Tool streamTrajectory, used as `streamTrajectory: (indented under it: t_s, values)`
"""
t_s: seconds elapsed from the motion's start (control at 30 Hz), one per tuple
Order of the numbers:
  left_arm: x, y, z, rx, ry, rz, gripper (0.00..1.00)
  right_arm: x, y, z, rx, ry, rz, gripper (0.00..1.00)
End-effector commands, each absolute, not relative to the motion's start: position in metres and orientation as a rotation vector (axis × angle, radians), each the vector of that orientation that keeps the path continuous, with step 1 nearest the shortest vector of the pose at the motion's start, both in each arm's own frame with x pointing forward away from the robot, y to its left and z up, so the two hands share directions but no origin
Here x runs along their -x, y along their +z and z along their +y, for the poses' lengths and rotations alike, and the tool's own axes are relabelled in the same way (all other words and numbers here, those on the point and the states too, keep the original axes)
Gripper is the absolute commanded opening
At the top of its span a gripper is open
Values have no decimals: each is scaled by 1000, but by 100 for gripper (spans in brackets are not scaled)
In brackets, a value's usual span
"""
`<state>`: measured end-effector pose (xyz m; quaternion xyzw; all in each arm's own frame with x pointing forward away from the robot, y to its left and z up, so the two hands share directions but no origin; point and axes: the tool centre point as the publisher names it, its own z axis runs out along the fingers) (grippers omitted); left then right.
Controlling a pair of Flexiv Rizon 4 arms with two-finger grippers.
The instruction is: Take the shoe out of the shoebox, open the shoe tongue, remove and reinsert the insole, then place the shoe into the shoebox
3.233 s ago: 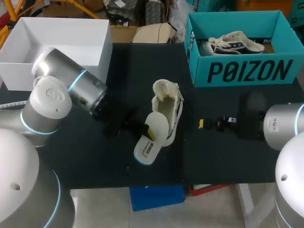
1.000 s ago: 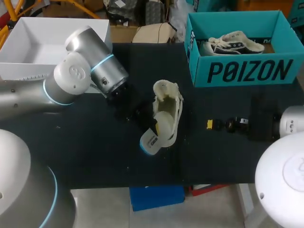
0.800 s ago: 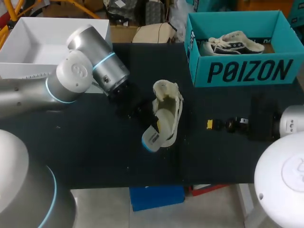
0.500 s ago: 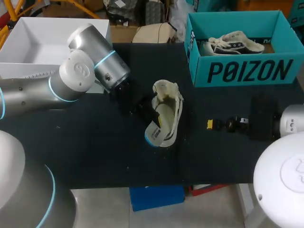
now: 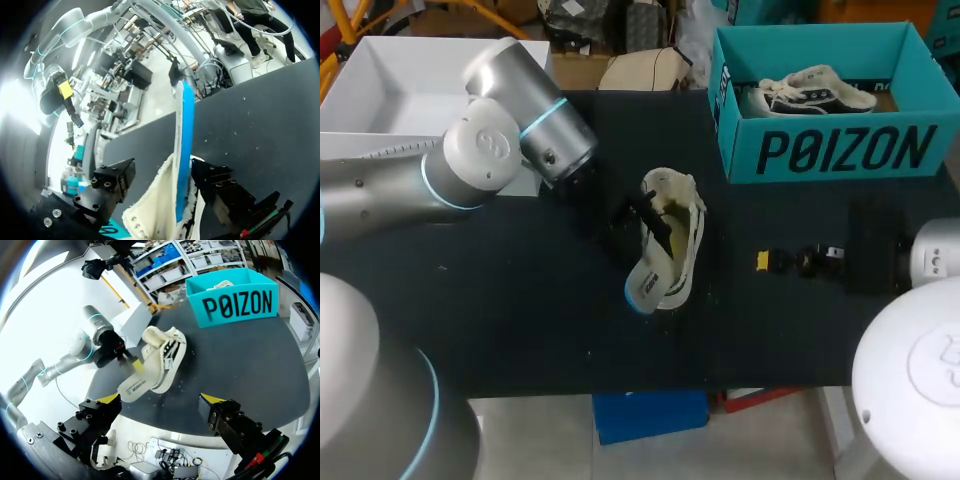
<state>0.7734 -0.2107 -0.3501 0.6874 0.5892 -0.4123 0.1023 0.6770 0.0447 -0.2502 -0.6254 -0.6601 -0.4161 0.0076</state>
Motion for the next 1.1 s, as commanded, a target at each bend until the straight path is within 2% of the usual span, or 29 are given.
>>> streamTrajectory:
  t_s: [0.03, 0.13, 0.2, 0.3, 0.43, 0.5, 0.53, 1.1]
  values:
    - [-748, -334, -196, -2037, -1158, 1753, 95, -678, -249, 43, 1950, -1290, -2064, 100]
    - [-738, -331, -192, -2076, -1152, 1757, 79, -678, -249, 43, 1950, -1290, -2064, 100]
    - [-734, -330, -190, -2084, -1150, 1758, 54, -678, -249, 43, 1950, -1290, -2064, 100]
    - [-731, -330, -186, -2106, -1131, 1777, 37, -678, -249, 43, 1950, -1290, -2064, 100]
    - [-728, -333, -183, -2129, -1098, 1813, 24, -678, -249, 43, 1950, -1290, -2064, 100]
    - [-727, -336, -183, -2145, -1076, 1834, 5, -678, -249, 43, 1950, -1290, -2064, 100]
    - [-726, -337, -183, -2145, -1077, 1834, 0, -678, -249, 43, 1950, -1290, -2064, 100]
    - [-750, -347, -194, -2053, -1000, 1825, 0, -678, -249, 43, 1950, -1290, -2064, 100]
